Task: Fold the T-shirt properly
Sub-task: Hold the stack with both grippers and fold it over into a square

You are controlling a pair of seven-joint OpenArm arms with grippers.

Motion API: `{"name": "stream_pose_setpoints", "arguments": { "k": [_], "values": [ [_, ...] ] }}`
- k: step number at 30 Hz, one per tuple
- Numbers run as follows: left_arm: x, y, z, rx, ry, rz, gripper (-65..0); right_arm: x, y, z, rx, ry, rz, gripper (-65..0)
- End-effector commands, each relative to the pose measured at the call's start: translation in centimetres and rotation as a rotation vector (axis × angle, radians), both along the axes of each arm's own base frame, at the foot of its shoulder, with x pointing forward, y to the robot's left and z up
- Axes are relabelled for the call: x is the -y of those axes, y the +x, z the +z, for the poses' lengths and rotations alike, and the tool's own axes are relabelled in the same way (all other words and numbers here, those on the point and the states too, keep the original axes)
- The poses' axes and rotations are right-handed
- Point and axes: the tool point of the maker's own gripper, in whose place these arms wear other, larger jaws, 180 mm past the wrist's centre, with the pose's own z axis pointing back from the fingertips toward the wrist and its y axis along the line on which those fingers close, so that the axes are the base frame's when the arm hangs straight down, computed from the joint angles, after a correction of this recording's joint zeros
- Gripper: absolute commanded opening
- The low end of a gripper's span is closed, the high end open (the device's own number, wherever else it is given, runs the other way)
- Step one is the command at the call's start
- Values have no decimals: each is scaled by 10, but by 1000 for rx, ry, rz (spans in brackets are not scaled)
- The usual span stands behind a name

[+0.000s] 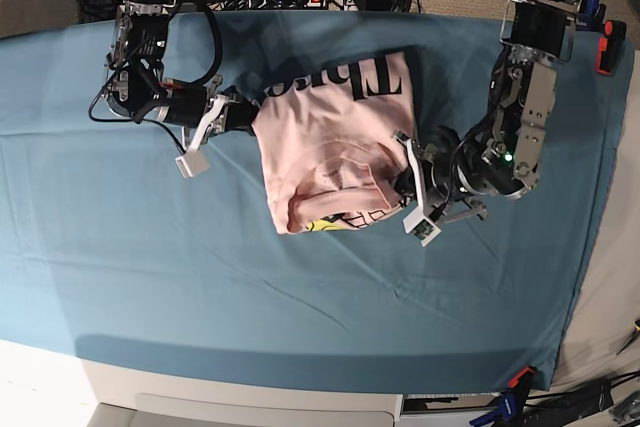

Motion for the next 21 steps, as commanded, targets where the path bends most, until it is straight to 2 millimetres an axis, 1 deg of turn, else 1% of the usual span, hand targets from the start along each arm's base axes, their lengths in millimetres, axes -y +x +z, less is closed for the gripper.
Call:
{"name": "stream_pose_setpoints", "arguments": {
  "k": [1,4,7,11,14,16,18,21],
  "values": [
    [0,13,17,57,-26,11,-650,0,-1,5,9,20,1,-650],
    [1,14,15,55,-35,16,-650,-4,-8,8,8,64,0,-650],
    [3,16,8,29,-47,21,-650,-12,-15,7,0,90,23,-650],
    [12,24,2,9,-78,22,-650,-36,-27,3,-22,101,108,-650],
    [16,33,5,9,-87,24,-650,-55,-38,1,-39,108,179,-650],
    [16,38,9,17,-87,24,-650,-64,-44,-1,-48,110,215,-650],
    [15,40,12,23,-82,23,-650,-68,-47,-1,-52,112,234,-650],
    [12,40,10,20,-58,24,-650,-68,-47,-2,-53,107,236,-650]
  ]
}}
